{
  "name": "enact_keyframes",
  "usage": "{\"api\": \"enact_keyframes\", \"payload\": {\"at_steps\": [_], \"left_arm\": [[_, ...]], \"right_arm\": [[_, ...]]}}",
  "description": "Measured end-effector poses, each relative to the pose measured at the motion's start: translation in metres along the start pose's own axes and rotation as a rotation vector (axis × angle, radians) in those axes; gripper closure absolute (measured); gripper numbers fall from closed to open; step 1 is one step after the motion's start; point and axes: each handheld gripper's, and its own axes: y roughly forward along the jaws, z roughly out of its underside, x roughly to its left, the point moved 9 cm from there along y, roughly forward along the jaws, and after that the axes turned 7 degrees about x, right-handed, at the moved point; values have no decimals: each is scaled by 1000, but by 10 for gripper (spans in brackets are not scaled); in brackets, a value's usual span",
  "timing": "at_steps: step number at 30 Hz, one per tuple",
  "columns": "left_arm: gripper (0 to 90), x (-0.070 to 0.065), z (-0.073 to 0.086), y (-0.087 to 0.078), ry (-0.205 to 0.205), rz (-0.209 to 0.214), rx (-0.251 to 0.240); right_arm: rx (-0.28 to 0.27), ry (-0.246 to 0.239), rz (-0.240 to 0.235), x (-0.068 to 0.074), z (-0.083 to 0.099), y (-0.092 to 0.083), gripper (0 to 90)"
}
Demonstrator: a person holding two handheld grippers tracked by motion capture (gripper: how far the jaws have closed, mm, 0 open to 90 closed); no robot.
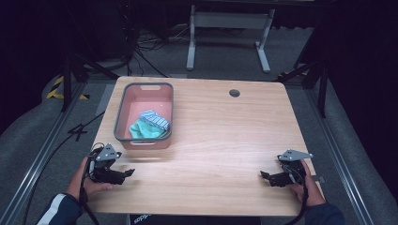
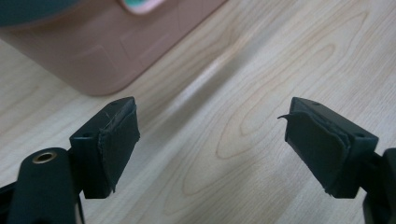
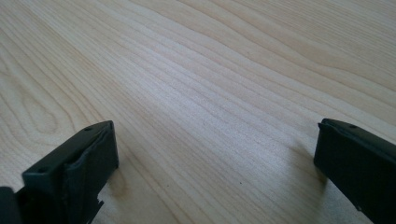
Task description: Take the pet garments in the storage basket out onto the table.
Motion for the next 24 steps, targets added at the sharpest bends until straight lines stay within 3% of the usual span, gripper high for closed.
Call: {"api": "enact_keyframes", "payload": {"at_steps": [11,15,24], "left_arm": [[187,3,-23,-33,-10,1,-82],[191,2,-30,-40,1,-4,-86],[189,12,-70,-53,50,-68,-102]], "right_arm": [[0,0,0,0,0,0,0],[0,0,0,0,0,0,0],[0,0,0,0,0,0,0]]}}
